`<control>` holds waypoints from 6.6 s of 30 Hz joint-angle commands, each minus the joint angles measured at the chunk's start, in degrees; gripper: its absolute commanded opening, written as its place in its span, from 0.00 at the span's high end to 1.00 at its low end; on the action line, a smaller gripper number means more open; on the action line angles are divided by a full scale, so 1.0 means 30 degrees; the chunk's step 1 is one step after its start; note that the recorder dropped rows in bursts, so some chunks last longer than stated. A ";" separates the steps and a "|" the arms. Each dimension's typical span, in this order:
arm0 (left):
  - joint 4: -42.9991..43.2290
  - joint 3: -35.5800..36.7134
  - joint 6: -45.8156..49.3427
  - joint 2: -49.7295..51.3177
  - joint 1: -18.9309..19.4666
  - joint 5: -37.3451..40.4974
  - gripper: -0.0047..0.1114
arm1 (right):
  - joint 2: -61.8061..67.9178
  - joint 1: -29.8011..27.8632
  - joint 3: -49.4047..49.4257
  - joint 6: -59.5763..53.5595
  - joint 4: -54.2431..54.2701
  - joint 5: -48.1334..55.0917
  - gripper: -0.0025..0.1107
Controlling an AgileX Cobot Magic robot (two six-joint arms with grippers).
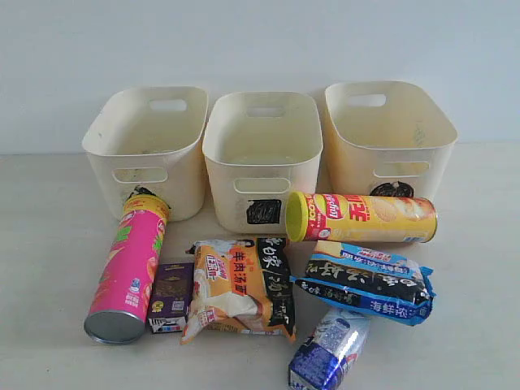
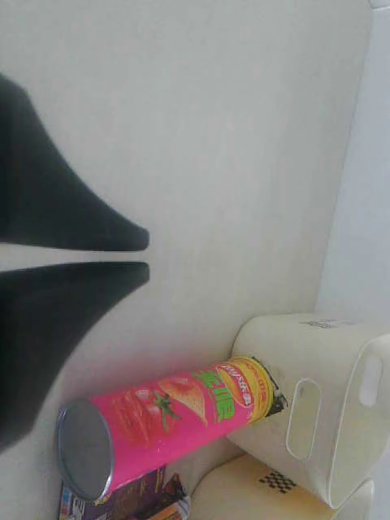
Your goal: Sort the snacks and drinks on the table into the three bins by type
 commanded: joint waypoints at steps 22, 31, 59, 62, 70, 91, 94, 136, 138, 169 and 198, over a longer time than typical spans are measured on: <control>-0.0138 -0.0061 -0.0151 -0.0073 0.0063 -0.0057 0.92 | 0.8598 -0.0017 -0.7307 0.4267 0.1659 -1.0572 0.95; -0.0138 -0.0061 -0.0151 -0.0073 0.0063 -0.0014 0.92 | 1.3836 -0.0017 -1.0338 0.4279 -0.0066 -0.9125 0.95; -0.0138 -0.0061 -0.0151 -0.0073 0.0063 -0.0056 0.92 | 2.1248 0.6216 -1.7377 -1.0410 -0.2639 1.0140 0.95; -0.0138 -0.0061 -0.0151 -0.0073 0.0063 -0.0056 0.92 | 2.1523 0.7305 -1.7342 -1.2739 -0.2602 1.0960 0.95; -0.0138 -0.0061 -0.0151 -0.0073 0.0063 -0.0062 0.92 | 2.2859 0.9325 -1.7335 -1.3704 -0.2245 1.1274 0.95; -0.0138 -0.0061 -0.0151 -0.0073 0.0063 -0.0062 0.92 | 2.9040 1.0032 -1.7335 -1.2503 -0.0970 0.8920 0.05; -0.0138 -0.0061 -0.0151 -0.0073 0.0063 -0.0062 0.92 | 2.9913 1.0032 -1.7335 -1.1946 -0.2541 0.9090 0.05; -0.0138 -0.0061 -0.0151 -0.0073 0.0063 -0.0063 0.92 | 3.1671 1.0032 -1.7335 -0.8409 -0.8388 0.7235 0.98; -0.0138 -0.0061 -0.0151 -0.0073 0.0063 -0.0063 0.92 | 3.0790 1.0032 -1.7335 -1.0372 -0.6768 0.7662 0.98; -0.0138 -0.0061 -0.0151 -0.0073 0.0063 -0.0063 0.92 | 2.6039 0.9992 -1.7546 -0.5242 -1.4353 0.8661 0.98; -0.0138 -0.0061 -0.0151 -0.0073 0.0063 -0.0063 0.92 | 3.6827 0.3231 -3.5111 -0.4308 0.2534 1.1009 0.98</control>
